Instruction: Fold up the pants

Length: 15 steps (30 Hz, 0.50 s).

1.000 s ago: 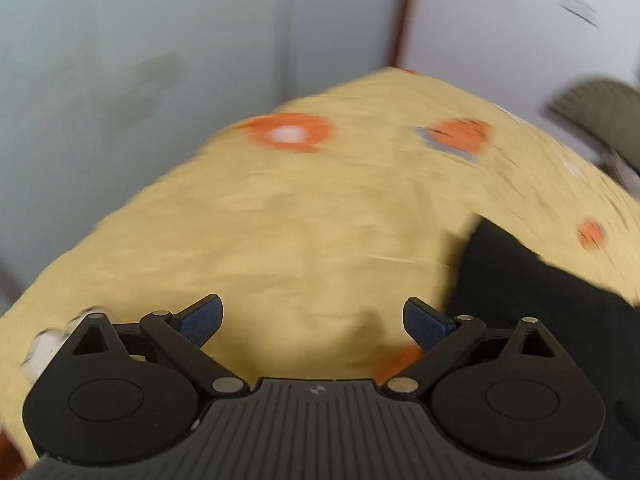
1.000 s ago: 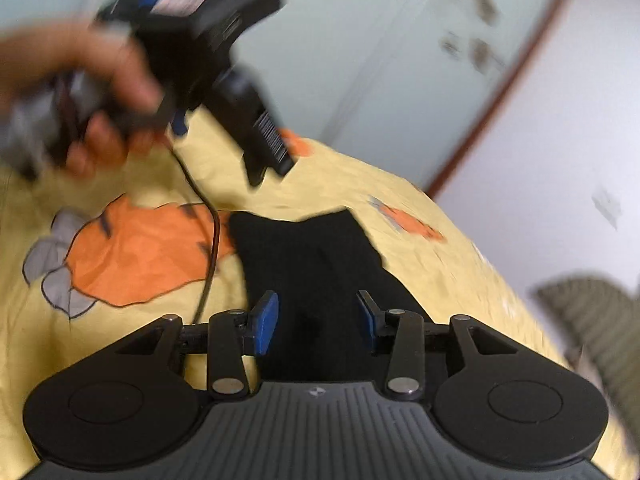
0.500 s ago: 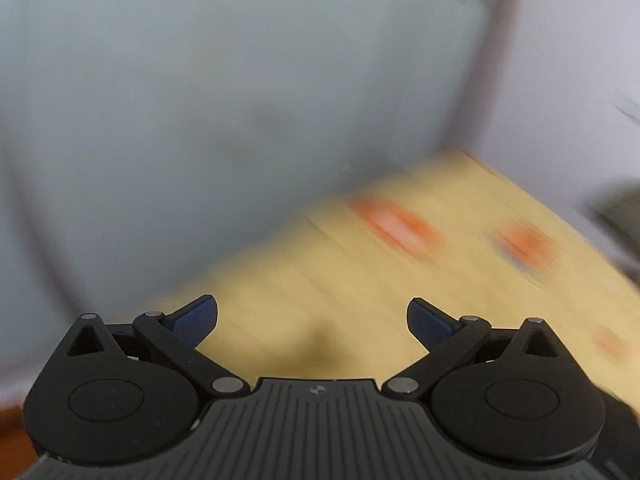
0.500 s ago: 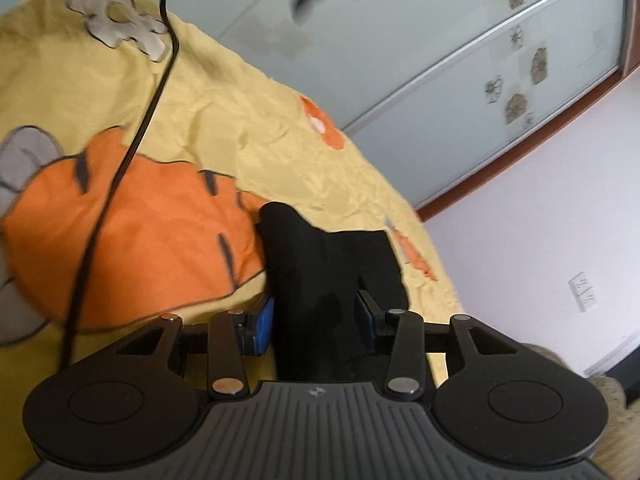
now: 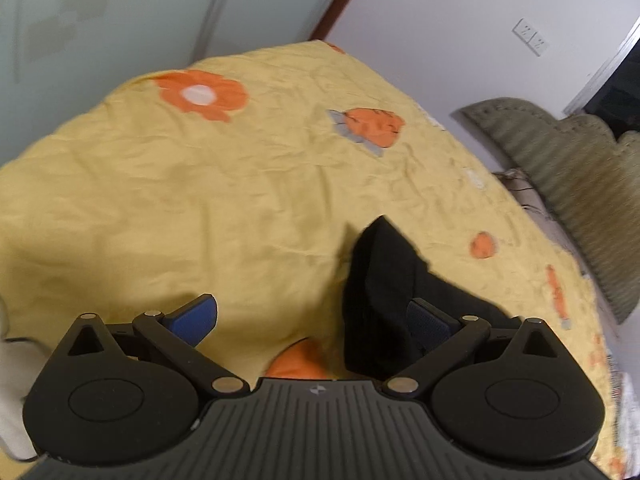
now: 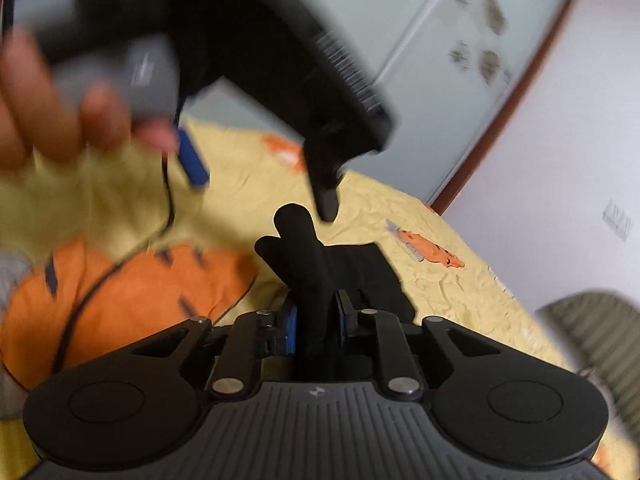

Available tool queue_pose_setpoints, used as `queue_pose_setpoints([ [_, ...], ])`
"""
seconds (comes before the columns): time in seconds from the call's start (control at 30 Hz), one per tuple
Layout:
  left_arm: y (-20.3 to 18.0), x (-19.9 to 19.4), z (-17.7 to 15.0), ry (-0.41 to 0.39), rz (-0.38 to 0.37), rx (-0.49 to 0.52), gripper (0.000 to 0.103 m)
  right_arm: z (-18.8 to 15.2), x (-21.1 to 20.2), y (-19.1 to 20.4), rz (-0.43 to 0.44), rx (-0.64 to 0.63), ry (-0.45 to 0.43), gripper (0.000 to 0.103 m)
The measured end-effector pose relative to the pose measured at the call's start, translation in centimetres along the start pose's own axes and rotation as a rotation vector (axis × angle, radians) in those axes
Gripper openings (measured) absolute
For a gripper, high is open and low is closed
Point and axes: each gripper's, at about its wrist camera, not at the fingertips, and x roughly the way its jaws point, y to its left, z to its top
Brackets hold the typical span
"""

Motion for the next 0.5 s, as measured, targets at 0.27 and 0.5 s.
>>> queue_pose_setpoints([
  [0.27,-2.4,4.5,1.2,0.090,-0.348,-0.143,0.102,0.3,-1.9,-4.0,0.071,0.183,-0.030,0.018],
  [0.5,-3.4,8.7,0.3,0.161,-0.377,-0.177,0.099,-0.1,-2.1,-4.7,0.077,0.265,-0.044,0.018],
])
